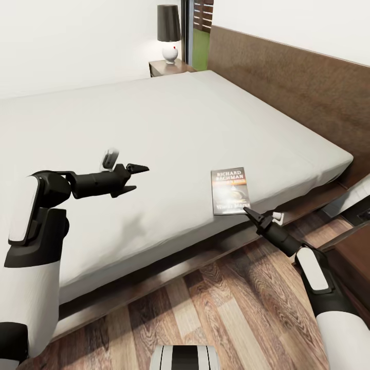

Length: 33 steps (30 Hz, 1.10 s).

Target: In the bedroom, move the book from the bed onto either nightstand, and place the two sandals side by side next to the bed.

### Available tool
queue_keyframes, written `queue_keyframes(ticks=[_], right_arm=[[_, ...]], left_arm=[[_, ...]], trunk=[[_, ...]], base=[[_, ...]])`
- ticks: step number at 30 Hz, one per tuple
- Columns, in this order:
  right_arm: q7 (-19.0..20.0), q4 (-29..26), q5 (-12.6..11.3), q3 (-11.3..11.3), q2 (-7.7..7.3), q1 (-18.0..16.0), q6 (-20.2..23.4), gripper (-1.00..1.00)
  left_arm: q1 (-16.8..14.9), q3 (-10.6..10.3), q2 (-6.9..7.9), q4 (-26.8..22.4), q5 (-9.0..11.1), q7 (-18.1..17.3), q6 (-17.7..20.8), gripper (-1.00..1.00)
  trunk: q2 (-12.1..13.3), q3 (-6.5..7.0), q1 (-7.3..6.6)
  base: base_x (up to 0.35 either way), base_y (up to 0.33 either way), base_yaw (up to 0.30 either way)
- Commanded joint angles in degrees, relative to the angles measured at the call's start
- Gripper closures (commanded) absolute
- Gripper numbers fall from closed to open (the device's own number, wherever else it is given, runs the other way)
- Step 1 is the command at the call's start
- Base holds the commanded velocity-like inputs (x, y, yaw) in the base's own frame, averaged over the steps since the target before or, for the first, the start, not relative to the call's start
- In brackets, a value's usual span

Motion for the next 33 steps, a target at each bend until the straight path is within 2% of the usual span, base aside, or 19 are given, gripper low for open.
queue_keyframes(ticks=[1, 7, 17, 20, 24, 25, 28, 33], right_arm=[[0.07, -0.03, -0.30, -0.03, 0.01, -0.01, 0.39, 1.00], [0.04, -1.39, -0.30, 0.09, -0.10, 0.03, 0.30, 1.00], [-0.30, -5.63, 0.18, 0.34, -0.46, 0.14, 1.15, 1.00], [-0.51, -9.30, 0.28, 0.31, -0.71, 0.50, 3.77, 1.00], [-0.79, -14.83, 0.37, -0.01, -0.88, 1.84, 10.51, 1.00], [-0.79, -14.83, 0.37, -0.01, -0.88, 1.84, 10.51, 1.00], [-0.93, -18.34, 0.41, -0.15, -0.93, 2.55, 14.67, 1.00], [-1.64, -21.84, 0.45, -0.22, -0.95, 3.03, 17.46, 1.00]], left_arm=[[0.12, 0.05, 0.01, -0.11, 0.53, 0.55, 0.12, -1.00], [0.66, 0.25, 0.02, -0.44, 0.47, 0.44, 0.12, -1.00], [1.76, 0.65, 1.61, -0.58, 0.38, -0.06, 0.12, -1.00], [1.98, 0.73, 1.87, -0.58, 0.36, -0.09, 0.12, -1.00], [2.97, 0.80, 2.02, -0.61, 0.35, -0.07, 0.12, -1.00], [2.97, 0.80, 2.02, -0.61, 0.35, -0.07, 0.12, -1.00], [4.08, 0.86, 2.08, -0.63, 0.35, -0.07, 0.12, -1.00], [5.58, 2.19, 2.08, -0.63, 0.38, -0.35, 0.12, -1.00]], trunk=[[-0.01, -0.04, -0.01], [-0.01, -0.04, -0.01], [4.00, 1.76, -2.21], [5.20, 2.30, -2.86], [6.80, 3.13, -3.74], [7.20, 3.35, -3.96], [8.41, 4.06, -4.62], [10.41, 5.32, -5.72]], base=[[0.000, 0.000, 0.000], [0.000, 0.000, 0.000], [0.000, 0.000, 0.000], [0.000, 0.000, 0.000], [0.000, 0.000, 0.004], [0.000, 0.000, 0.012], [0.000, 0.000, 0.031], [0.000, 0.000, 0.054]])
